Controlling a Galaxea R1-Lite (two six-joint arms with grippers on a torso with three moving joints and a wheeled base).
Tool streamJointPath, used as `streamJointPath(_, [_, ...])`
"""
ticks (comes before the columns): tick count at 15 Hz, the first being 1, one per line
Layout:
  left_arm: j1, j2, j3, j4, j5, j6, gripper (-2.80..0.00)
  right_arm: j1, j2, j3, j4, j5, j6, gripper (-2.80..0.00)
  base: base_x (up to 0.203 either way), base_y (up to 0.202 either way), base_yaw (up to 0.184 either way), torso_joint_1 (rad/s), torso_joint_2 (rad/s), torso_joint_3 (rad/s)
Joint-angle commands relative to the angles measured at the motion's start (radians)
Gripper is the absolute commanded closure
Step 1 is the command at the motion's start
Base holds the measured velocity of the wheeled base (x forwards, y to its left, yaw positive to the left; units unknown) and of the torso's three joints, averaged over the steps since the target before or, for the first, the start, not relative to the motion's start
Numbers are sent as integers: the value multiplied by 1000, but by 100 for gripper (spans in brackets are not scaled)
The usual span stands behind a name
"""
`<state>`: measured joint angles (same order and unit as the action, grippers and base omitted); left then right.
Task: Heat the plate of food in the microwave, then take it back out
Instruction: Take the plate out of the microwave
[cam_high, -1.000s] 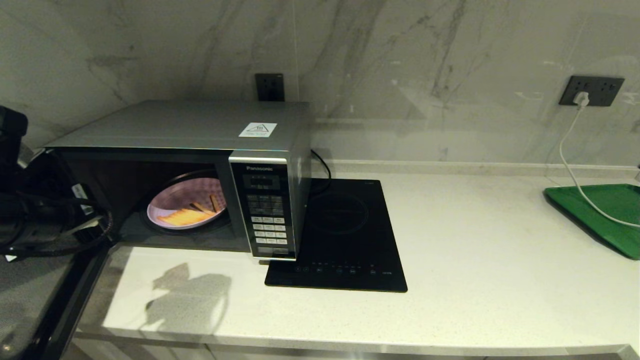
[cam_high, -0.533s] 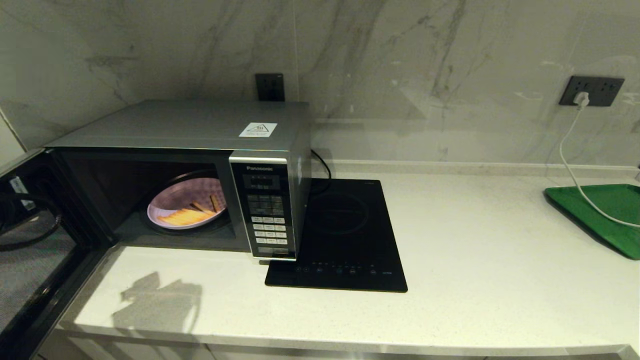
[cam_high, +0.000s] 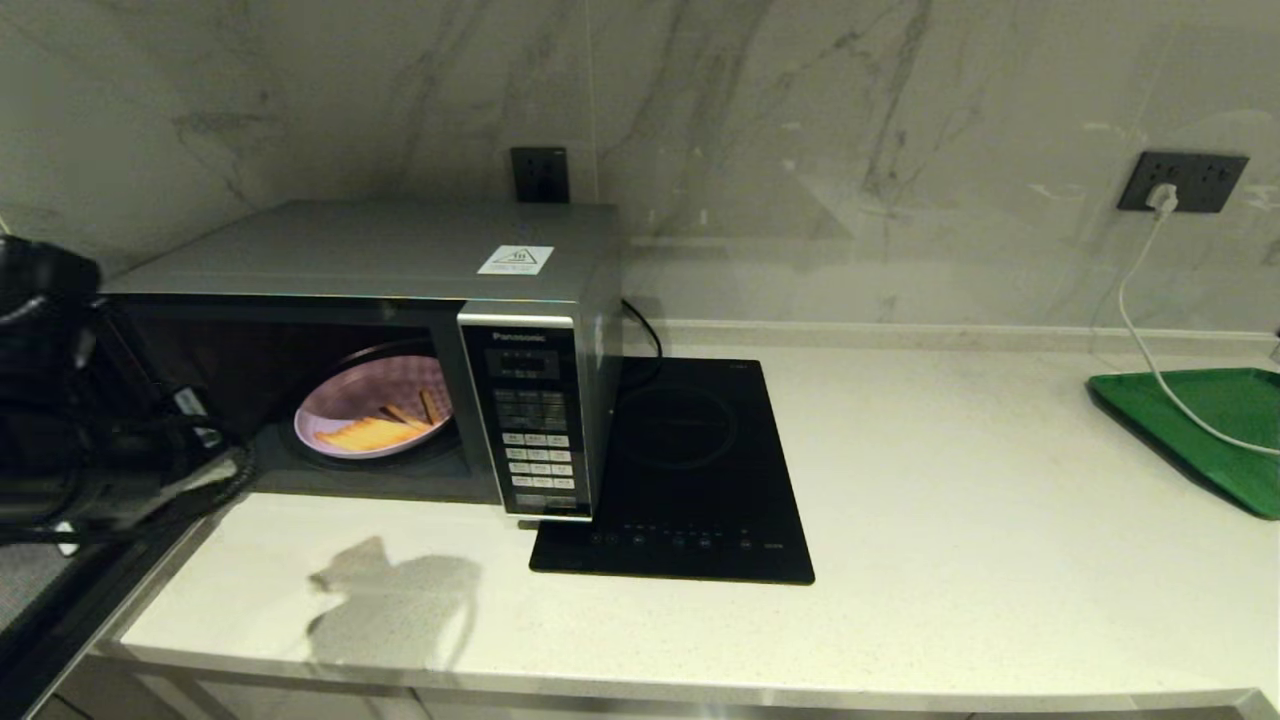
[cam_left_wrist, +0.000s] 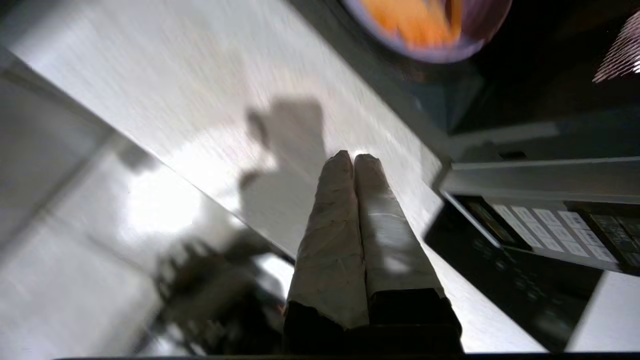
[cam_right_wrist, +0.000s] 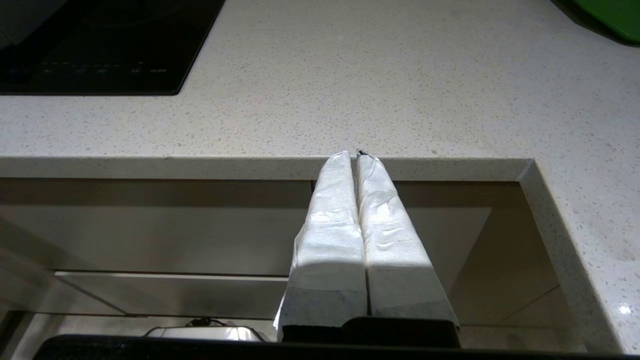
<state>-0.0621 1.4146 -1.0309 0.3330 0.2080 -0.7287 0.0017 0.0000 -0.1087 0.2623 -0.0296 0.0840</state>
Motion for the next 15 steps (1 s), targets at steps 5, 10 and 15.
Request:
streamJointPath(5, [-18, 284, -124, -5, -211, -430, -280, 1, 0, 0, 2, 0, 0, 0, 0, 0, 0, 0, 0, 0])
streamJointPath(10, [87, 404, -171, -75, -163, -551, -280, 0, 0, 0, 2, 0, 0, 0, 0, 0, 0, 0, 0, 0])
streamJointPath(15, [116, 466, -214, -101, -182, -557, -280, 1, 0, 0, 2, 0, 0, 0, 0, 0, 0, 0, 0, 0])
